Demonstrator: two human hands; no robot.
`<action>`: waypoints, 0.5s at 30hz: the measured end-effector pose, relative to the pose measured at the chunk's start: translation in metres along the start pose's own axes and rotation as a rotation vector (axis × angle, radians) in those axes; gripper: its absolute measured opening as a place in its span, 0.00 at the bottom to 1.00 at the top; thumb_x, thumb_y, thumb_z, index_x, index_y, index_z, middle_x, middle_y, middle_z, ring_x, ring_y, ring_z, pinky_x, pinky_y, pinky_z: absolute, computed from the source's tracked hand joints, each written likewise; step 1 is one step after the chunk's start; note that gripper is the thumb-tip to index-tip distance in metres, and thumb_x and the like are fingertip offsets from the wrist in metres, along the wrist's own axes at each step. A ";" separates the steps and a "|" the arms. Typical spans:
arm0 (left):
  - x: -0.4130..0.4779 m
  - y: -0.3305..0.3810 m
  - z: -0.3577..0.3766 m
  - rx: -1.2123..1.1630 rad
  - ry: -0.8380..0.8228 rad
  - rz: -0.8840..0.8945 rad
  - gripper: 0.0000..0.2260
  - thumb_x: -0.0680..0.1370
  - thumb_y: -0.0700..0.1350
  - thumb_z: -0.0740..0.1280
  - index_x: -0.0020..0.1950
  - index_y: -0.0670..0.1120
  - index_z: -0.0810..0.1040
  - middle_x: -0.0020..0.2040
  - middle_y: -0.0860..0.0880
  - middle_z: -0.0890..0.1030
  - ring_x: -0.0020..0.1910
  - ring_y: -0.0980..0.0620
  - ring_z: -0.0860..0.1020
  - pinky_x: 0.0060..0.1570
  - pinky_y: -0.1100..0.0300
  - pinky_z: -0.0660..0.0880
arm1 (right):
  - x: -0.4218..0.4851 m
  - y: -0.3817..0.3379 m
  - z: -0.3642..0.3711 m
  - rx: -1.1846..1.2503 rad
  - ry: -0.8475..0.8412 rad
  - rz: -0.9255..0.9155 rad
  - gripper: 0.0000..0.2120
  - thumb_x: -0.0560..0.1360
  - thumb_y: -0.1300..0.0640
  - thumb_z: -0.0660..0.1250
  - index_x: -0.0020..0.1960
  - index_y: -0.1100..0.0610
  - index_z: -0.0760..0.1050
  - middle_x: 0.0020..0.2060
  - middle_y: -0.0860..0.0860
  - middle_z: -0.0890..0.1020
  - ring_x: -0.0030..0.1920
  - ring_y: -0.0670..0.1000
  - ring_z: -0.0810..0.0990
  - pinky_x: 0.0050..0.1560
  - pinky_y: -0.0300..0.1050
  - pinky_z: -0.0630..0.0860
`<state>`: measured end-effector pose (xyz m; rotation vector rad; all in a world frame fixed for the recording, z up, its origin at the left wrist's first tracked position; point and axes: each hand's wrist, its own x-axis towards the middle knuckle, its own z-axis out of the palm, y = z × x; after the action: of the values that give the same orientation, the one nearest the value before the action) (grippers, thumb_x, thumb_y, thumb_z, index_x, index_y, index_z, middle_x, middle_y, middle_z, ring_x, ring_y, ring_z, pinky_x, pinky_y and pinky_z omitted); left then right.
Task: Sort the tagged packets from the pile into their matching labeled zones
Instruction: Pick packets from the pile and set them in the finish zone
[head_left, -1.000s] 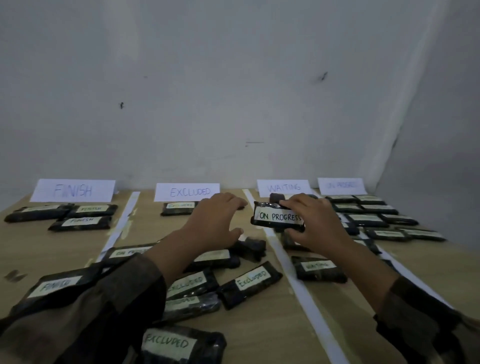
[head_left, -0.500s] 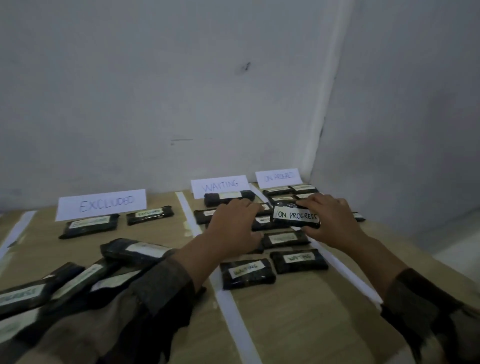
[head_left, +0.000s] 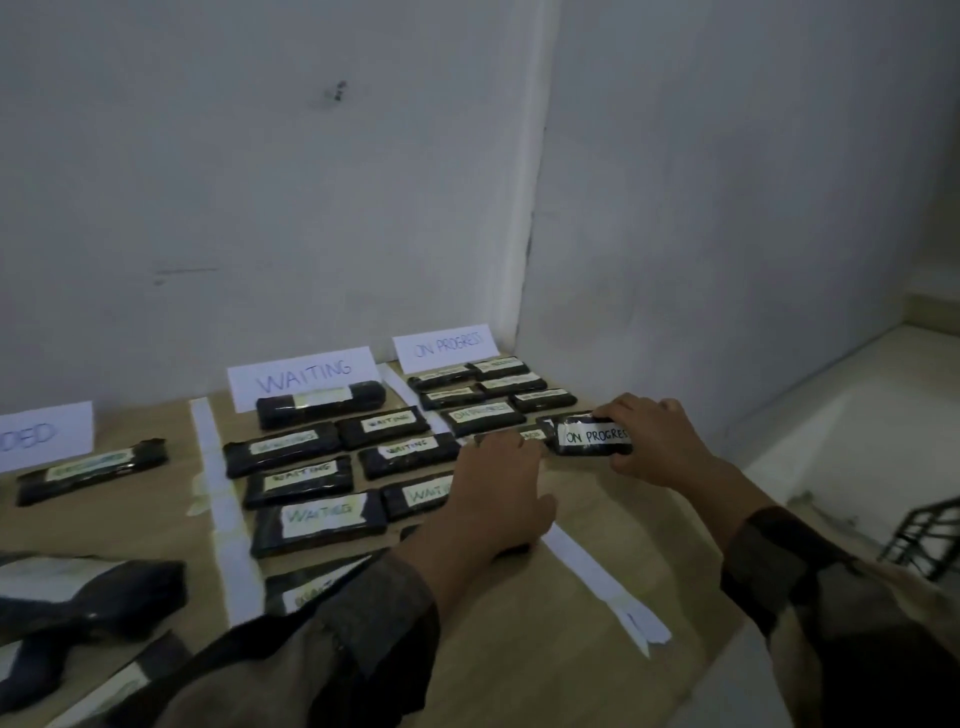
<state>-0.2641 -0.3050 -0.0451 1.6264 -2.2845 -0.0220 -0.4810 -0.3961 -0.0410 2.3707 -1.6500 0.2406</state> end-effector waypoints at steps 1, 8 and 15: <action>0.004 0.006 0.005 -0.004 -0.016 0.003 0.24 0.74 0.56 0.63 0.67 0.49 0.68 0.64 0.48 0.73 0.64 0.47 0.70 0.62 0.50 0.68 | 0.001 0.007 0.003 -0.017 -0.023 0.008 0.28 0.69 0.50 0.68 0.68 0.47 0.67 0.62 0.47 0.73 0.60 0.50 0.73 0.57 0.47 0.60; 0.024 0.029 0.032 -0.026 -0.109 0.014 0.25 0.75 0.54 0.64 0.70 0.49 0.67 0.64 0.48 0.72 0.64 0.47 0.69 0.61 0.51 0.66 | 0.016 0.038 0.018 0.006 -0.208 0.053 0.28 0.70 0.53 0.69 0.69 0.47 0.65 0.65 0.48 0.70 0.63 0.51 0.70 0.60 0.49 0.61; 0.026 0.039 0.048 0.002 -0.177 0.047 0.23 0.76 0.56 0.62 0.67 0.47 0.69 0.62 0.46 0.73 0.61 0.46 0.71 0.60 0.51 0.66 | 0.030 0.045 0.028 0.104 -0.353 0.080 0.27 0.72 0.56 0.66 0.69 0.44 0.66 0.66 0.49 0.69 0.65 0.52 0.69 0.64 0.51 0.65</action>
<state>-0.3205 -0.3243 -0.0753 1.6300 -2.4539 -0.1583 -0.5132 -0.4466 -0.0551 2.5410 -1.9290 -0.0875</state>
